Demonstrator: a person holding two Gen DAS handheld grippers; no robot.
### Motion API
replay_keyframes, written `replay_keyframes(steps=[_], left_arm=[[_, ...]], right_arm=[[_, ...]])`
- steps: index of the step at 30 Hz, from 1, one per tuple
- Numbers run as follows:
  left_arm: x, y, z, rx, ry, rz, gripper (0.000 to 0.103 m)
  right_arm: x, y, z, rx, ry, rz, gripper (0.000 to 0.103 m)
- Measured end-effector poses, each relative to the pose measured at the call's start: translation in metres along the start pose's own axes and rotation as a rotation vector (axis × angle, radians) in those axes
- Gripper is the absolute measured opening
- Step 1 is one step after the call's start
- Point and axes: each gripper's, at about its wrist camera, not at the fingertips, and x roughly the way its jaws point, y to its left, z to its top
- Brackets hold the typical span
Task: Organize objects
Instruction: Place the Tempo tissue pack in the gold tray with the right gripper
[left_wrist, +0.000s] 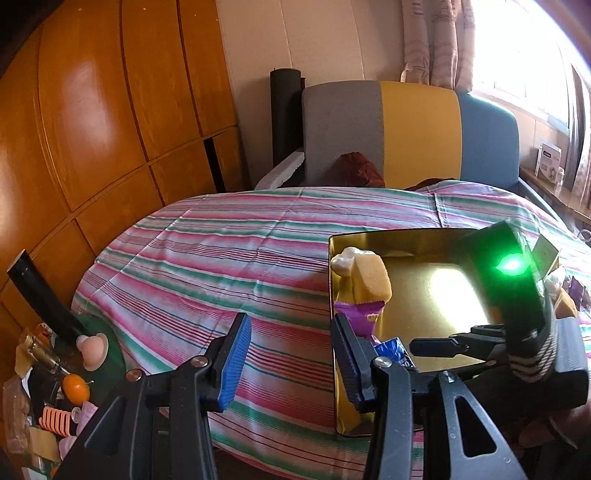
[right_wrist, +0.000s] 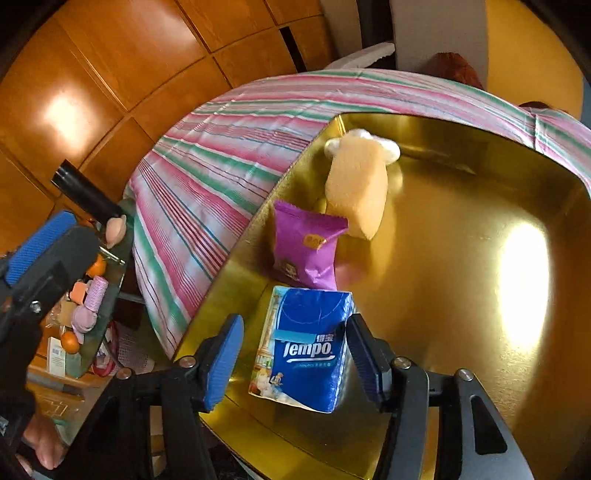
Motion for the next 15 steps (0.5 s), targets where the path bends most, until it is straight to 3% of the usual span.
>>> replay_keyframes(steps=[6,15], left_arm=[[-0.003,-0.005,0.001,0.009,-0.004,-0.014,0.045],[-0.007,-0.025,0.004,0.050,-0.004,-0.047,0.045]], right_arm=[[-0.023,-0.010,0.000,0.028,-0.057,0.001,0.060],[-0.075,-0.050,-0.011,0.078,-0.169,-0.125,0.072]])
